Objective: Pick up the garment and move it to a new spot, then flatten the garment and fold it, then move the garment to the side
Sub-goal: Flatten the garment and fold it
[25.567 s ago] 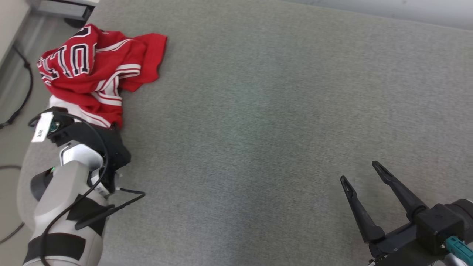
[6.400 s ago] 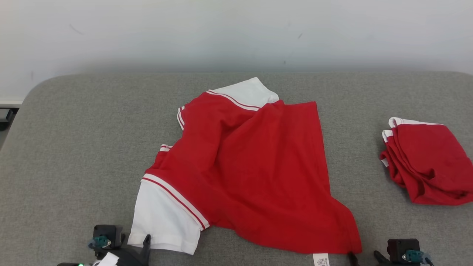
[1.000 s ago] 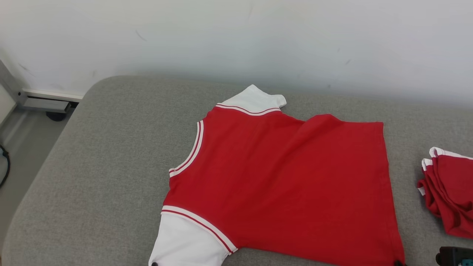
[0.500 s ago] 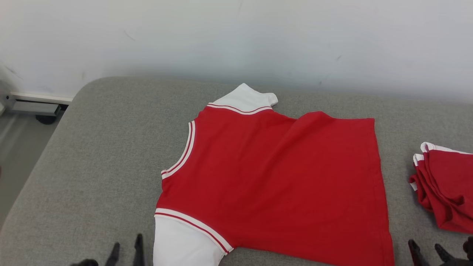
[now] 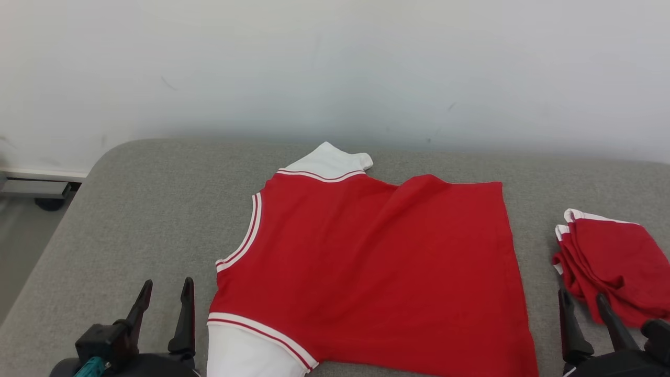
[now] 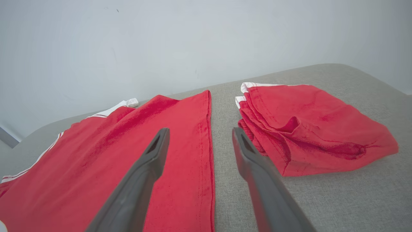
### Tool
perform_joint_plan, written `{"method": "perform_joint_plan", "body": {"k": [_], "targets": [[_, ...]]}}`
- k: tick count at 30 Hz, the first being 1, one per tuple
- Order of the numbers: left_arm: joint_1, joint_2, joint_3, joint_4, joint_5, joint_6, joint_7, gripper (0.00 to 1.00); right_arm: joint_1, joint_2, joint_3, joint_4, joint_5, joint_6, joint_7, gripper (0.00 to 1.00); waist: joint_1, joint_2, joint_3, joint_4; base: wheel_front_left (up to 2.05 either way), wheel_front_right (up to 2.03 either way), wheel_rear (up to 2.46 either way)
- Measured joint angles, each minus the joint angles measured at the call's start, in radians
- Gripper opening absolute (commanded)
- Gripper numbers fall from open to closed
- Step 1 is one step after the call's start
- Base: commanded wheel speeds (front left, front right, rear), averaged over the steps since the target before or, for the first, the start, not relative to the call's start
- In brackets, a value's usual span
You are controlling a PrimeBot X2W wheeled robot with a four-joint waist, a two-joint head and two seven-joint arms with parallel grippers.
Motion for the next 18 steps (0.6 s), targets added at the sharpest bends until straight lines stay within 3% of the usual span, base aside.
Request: {"method": "perform_joint_plan", "body": {"k": [8,18], "targets": [[0.006,0.024,-0.009,0.002,0.009,0.0,0.0,1.0,-0.009,0.037,0.075,-0.031,-0.046,0.031,-0.103,1.0,0.0,0.0,-0.033,-0.054,0.0,0.0,0.0],[0.032,0.028,-0.011,0.008,0.02,0.002,0.002,1.0,0.014,0.04,0.075,-0.042,-0.066,0.031,-0.156,1.0,0.0,0.0,-0.053,-0.092,0.0,0.0,0.0]]}}
